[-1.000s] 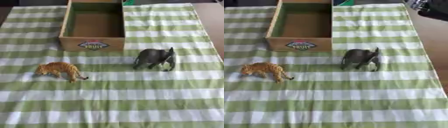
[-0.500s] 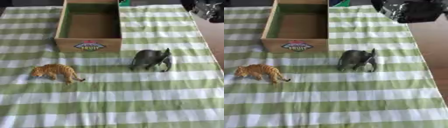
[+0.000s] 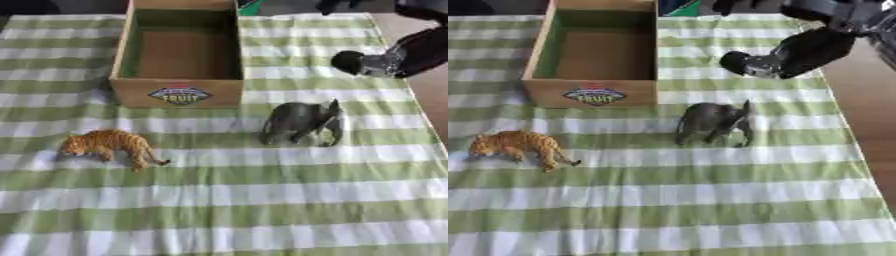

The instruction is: Pick up objects on the table and place them in the box.

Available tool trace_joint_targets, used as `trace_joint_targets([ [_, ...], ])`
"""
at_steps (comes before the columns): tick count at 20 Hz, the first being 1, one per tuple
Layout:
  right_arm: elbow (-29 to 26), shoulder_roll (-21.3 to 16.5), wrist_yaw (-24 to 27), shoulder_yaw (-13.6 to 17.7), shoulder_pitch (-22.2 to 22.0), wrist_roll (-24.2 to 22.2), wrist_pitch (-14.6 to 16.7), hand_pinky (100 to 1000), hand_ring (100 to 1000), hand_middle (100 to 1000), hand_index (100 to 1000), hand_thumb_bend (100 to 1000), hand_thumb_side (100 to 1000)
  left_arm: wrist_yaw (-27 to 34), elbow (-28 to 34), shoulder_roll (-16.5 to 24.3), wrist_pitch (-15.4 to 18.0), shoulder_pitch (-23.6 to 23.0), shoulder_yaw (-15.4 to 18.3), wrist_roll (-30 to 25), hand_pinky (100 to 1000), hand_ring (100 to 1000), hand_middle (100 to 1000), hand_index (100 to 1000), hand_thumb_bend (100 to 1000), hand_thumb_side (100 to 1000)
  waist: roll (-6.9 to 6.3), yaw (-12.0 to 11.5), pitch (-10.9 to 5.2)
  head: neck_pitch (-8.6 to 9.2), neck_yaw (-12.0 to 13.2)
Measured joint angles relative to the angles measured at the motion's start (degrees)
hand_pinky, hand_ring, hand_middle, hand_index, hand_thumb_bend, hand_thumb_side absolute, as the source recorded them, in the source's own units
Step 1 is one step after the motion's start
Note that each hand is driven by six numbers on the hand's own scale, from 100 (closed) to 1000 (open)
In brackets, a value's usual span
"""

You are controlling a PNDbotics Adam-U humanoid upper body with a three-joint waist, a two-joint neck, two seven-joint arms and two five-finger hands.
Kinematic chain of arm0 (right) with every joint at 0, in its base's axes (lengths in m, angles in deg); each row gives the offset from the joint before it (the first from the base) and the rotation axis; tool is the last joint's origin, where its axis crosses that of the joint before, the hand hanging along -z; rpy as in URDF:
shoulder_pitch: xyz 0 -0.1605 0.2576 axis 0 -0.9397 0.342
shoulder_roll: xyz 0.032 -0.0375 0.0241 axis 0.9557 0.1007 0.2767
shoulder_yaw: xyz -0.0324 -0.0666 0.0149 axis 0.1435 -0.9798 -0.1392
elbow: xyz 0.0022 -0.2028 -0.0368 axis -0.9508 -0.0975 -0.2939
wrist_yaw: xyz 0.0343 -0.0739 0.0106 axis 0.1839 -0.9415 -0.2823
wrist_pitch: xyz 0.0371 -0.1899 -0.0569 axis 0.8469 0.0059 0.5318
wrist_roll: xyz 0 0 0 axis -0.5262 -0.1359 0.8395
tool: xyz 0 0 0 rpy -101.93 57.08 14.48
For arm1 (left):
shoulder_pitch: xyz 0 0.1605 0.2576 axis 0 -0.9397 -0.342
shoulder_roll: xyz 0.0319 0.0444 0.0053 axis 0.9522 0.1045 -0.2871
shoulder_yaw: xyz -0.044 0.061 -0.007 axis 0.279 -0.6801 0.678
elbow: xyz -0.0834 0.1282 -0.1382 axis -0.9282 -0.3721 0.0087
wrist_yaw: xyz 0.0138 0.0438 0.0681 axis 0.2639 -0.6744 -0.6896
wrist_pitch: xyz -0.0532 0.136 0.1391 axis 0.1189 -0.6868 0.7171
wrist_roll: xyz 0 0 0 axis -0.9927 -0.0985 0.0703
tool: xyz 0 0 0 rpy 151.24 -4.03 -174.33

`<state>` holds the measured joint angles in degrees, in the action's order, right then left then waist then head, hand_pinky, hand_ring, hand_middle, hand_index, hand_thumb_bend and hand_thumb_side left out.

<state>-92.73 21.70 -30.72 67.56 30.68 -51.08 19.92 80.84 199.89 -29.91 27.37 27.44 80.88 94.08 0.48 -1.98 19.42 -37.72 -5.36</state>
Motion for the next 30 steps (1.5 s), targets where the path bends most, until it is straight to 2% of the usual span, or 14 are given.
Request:
trace_joint_targets([
  [5, 2.7, 1.3, 1.0, -2.0, 2.1, -5.6, -1.2, 797, 900, 814, 1000, 506, 621, 0.0, 0.0, 0.0, -0.1, -0.1, -0.2, -0.1, 479, 660, 623, 763, 100, 1000, -0.12, 0.2, -0.28, 0.00, 0.7],
  [9, 5.0, 2.7, 0.9, -3.2, 3.9, -8.4, -2.4, 823, 935, 871, 1000, 547, 577, 0.0, 0.0, 0.0, -0.2, -0.1, -0.3, -0.2, 478, 660, 623, 763, 100, 999, -0.38, 0.2, -0.38, 0.00, 1.1],
  [15, 8.0, 4.4, -1.3, -5.5, 5.2, -11.4, -3.4, 837, 952, 908, 1000, 629, 584, 0.0, 0.0, 0.0, -0.2, -0.2, -0.3, -0.2, 478, 661, 622, 762, 100, 997, -0.42, 0.4, -0.38, 0.00, 1.2],
  [20, 11.1, 6.2, -3.8, -7.0, 6.3, -11.8, -4.1, 829, 943, 887, 1000, 673, 633, 0.0, 0.0, 0.0, -0.4, -0.3, -0.3, -0.3, 460, 657, 618, 758, 100, 995, -0.52, 0.4, -0.37, -0.02, 1.2],
  [25, 14.3, 8.2, -6.3, -8.7, 7.2, -10.5, -4.7, 824, 938, 863, 1000, 633, 629, 0.0, 0.0, 0.0, -0.4, -0.3, -0.3, -0.4, 460, 658, 618, 756, 100, 994, -0.66, 0.4, -0.37, -0.04, 1.2],
  [30, 17.4, 10.4, -8.8, -10.0, 7.9, -9.1, -5.8, 816, 922, 840, 1000, 600, 577, 0.2, 0.0, 0.0, -0.5, -0.3, -0.3, -0.4, 460, 655, 616, 754, 100, 992, -0.69, 0.5, -0.37, -0.04, 1.1],
])
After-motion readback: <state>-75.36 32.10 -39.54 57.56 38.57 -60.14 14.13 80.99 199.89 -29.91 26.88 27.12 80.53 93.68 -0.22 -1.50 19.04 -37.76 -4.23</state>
